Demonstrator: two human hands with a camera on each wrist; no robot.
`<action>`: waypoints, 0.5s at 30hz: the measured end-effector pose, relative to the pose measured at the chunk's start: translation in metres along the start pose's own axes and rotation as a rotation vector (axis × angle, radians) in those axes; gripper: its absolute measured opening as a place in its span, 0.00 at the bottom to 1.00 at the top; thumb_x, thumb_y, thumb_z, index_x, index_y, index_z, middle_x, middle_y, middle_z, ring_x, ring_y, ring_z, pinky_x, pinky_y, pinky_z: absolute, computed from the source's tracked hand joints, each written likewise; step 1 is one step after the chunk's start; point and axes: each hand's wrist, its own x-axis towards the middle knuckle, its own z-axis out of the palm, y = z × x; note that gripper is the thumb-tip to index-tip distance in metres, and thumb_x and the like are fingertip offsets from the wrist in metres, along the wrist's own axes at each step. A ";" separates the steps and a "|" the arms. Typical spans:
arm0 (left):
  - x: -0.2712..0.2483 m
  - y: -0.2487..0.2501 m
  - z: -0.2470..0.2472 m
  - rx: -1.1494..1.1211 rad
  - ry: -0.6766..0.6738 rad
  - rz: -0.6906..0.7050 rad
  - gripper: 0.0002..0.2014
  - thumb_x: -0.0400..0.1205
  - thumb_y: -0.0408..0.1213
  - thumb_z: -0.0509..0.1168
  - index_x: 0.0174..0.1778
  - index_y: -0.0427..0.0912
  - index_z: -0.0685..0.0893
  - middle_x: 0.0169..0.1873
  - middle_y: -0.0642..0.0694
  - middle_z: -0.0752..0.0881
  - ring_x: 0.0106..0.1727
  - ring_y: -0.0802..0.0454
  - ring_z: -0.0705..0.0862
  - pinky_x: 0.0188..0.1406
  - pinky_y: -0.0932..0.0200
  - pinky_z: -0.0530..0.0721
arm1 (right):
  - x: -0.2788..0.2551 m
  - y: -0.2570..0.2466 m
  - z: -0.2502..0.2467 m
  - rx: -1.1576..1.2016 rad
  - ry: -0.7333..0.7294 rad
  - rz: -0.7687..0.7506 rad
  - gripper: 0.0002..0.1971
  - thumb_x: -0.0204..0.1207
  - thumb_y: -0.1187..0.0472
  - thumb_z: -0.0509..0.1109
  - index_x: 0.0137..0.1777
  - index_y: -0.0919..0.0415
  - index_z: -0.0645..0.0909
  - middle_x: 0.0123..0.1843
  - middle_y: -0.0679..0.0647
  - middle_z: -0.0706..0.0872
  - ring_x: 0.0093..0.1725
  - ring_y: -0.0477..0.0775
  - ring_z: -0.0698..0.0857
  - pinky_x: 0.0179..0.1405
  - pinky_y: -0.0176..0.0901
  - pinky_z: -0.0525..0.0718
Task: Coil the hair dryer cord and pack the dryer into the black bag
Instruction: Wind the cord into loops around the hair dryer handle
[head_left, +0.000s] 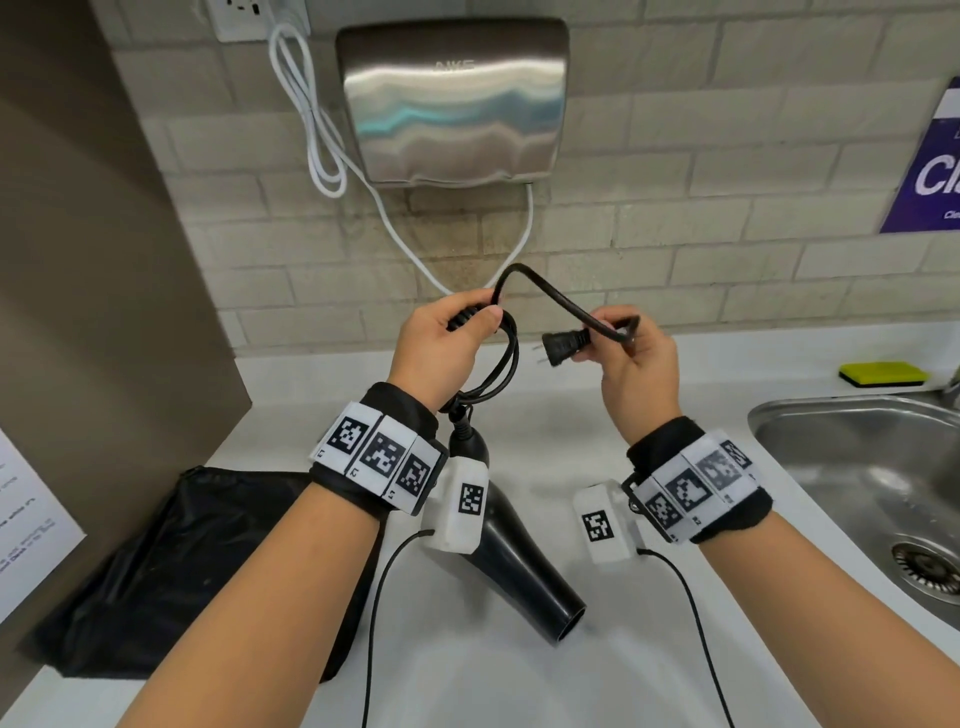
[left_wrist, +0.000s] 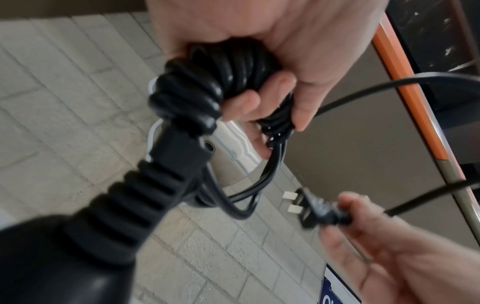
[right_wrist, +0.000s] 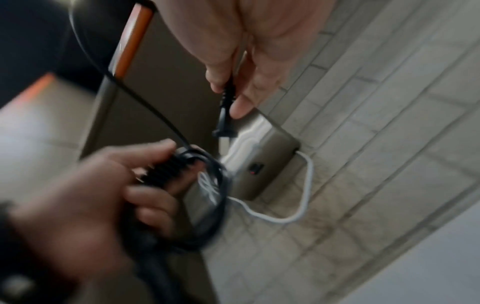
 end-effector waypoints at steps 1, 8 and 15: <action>-0.001 0.001 0.001 0.005 0.001 -0.007 0.10 0.81 0.33 0.64 0.58 0.41 0.85 0.34 0.54 0.83 0.19 0.53 0.75 0.49 0.41 0.77 | 0.000 -0.006 0.003 0.076 -0.023 -0.006 0.12 0.76 0.73 0.64 0.37 0.55 0.78 0.37 0.52 0.82 0.35 0.46 0.84 0.38 0.36 0.86; 0.002 0.002 0.001 -0.014 -0.051 -0.015 0.11 0.82 0.31 0.63 0.57 0.34 0.85 0.29 0.47 0.87 0.15 0.58 0.73 0.22 0.61 0.79 | -0.009 -0.004 0.024 -0.171 -0.179 -0.147 0.15 0.65 0.78 0.73 0.33 0.57 0.77 0.33 0.46 0.79 0.34 0.36 0.81 0.36 0.24 0.79; 0.002 0.004 0.001 -0.043 -0.160 0.009 0.09 0.83 0.27 0.60 0.54 0.38 0.84 0.27 0.57 0.84 0.15 0.70 0.75 0.18 0.82 0.68 | -0.006 0.011 0.039 -0.477 -0.206 -0.410 0.06 0.72 0.74 0.68 0.46 0.69 0.74 0.43 0.47 0.68 0.45 0.45 0.72 0.44 0.37 0.75</action>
